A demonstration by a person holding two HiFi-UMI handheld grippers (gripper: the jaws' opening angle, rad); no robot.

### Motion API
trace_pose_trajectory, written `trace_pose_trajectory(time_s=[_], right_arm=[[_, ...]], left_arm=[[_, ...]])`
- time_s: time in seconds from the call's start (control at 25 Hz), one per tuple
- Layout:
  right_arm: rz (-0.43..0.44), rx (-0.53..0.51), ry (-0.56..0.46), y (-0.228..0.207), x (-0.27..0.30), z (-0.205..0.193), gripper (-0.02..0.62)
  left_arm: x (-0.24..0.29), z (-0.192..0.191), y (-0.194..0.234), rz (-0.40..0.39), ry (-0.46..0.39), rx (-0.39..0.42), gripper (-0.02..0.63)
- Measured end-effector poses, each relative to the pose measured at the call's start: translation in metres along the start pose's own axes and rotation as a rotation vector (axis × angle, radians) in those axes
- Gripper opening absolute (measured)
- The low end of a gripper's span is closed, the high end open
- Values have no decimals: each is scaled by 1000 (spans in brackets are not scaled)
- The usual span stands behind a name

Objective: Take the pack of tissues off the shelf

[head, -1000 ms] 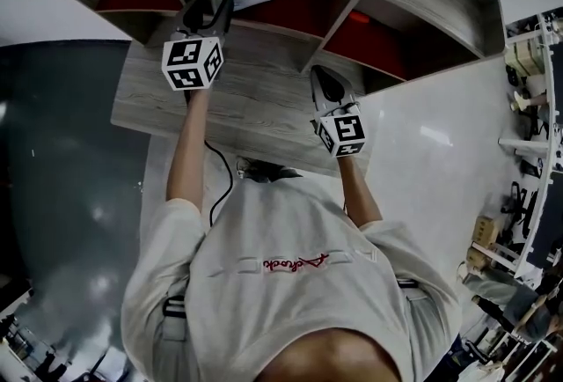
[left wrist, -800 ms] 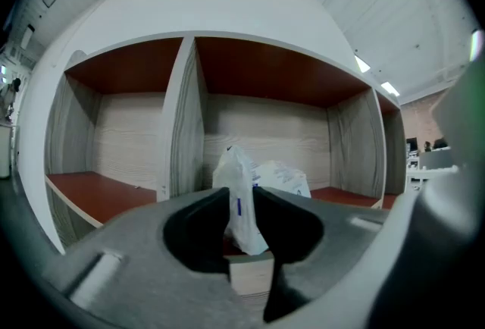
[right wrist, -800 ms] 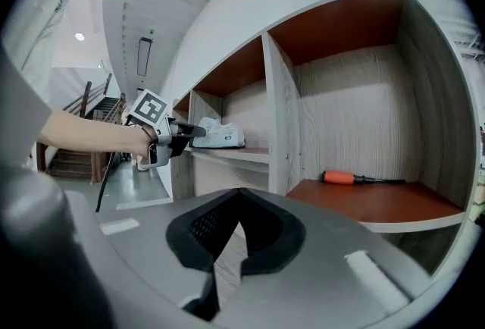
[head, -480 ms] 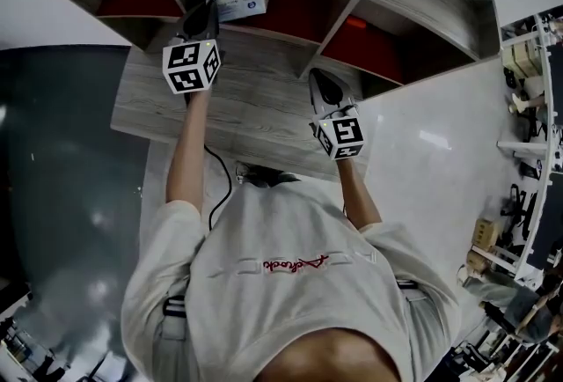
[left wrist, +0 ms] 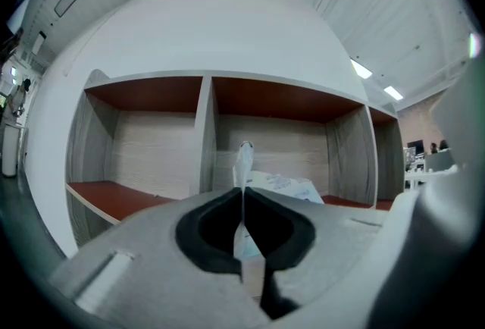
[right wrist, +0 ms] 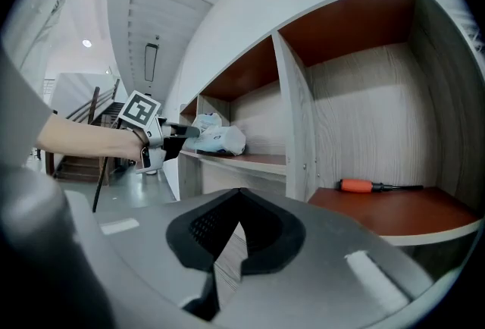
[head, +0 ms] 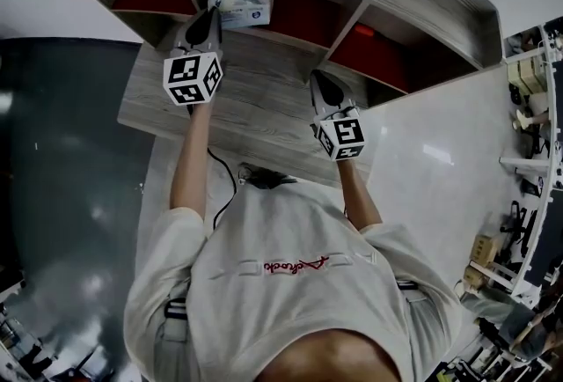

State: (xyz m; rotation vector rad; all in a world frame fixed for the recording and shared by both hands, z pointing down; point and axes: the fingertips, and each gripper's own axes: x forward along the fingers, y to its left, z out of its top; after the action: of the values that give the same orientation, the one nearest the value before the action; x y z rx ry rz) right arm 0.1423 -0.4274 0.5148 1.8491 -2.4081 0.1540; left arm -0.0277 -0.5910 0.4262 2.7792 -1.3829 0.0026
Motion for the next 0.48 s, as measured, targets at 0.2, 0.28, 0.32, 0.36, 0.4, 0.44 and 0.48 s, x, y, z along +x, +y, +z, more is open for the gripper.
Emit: trace_pose_trajectory(time_s=[0.2,0.28,0.32,0.36,0.4,0.44,0.48], right_arm=[[64,-2,-14,20,12,6,7],[94,-7,-22,31,19,9,8],[110,-10,-25,37,22,10,6],[126,-13,-29,44,26,12,7],[142,-17,-34,51,30,14,8],[158,-20,-37,58,34,16,6],[175,-23,-40,66,38,17,7]], left_arm=[[-36,5,6,40,-23,-2,2],[-52,5,12,59,-28,-8,2],[-60,4,16,68,-29,-10,2],[-69,4,20,79,-30,-12,2],[-78,3,25,91,-32,-14,2],[-86,2,30,104,-35,-18,2],[-95,0,34,118,-37,-21,2]])
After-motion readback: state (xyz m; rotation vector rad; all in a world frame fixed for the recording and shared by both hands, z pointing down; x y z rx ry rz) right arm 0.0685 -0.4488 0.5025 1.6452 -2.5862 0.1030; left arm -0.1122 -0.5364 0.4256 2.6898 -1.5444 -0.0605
